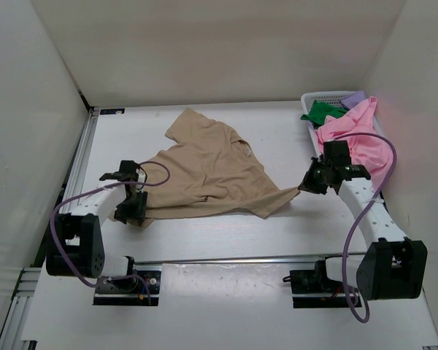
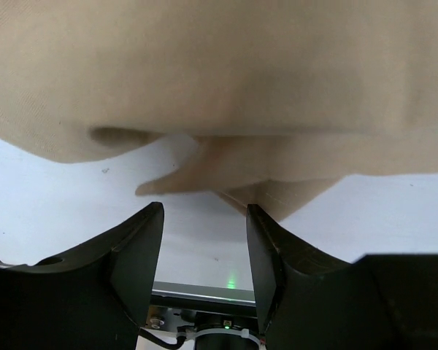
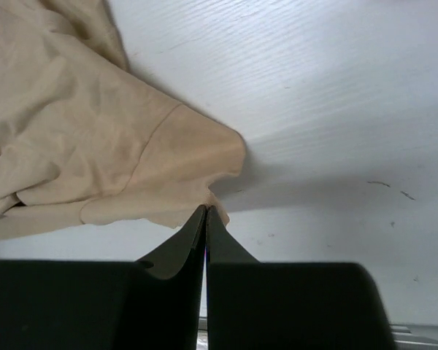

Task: Fold and stack the t-shirts
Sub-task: Flatten out the tshirt

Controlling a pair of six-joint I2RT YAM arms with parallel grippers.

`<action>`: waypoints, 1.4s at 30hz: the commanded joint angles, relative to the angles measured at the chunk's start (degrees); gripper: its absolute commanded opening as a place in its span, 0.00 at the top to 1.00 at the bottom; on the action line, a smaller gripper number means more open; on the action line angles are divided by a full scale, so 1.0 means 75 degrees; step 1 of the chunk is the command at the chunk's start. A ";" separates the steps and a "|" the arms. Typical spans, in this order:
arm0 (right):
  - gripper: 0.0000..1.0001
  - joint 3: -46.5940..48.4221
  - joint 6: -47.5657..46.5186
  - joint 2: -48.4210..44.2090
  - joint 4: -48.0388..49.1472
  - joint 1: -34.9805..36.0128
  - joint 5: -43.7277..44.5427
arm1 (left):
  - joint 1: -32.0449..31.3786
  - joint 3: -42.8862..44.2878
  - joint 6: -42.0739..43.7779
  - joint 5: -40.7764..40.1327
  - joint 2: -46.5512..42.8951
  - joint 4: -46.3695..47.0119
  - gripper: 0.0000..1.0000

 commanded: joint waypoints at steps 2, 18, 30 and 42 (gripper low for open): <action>1.00 0.0311 -0.0269 -0.0251 -0.0401 -0.0389 0.0115 | -0.0019 -0.0015 -0.0001 -0.0226 0.0214 0.0443 0.40; 1.00 0.1119 -0.0422 -0.0415 -0.0742 -0.0613 -0.0260 | -0.0463 0.0407 -0.0001 0.1120 0.0331 0.0116 0.47; 1.00 0.1119 -0.0422 -0.0626 -0.0742 -0.0613 -0.0423 | -0.0605 0.0337 -0.0001 0.0419 0.0390 0.0047 0.90; 1.00 1.2803 0.2404 0.6049 -0.0955 -0.1092 -0.2389 | 0.0040 1.2653 -0.0001 -0.2732 0.4148 -0.0575 0.90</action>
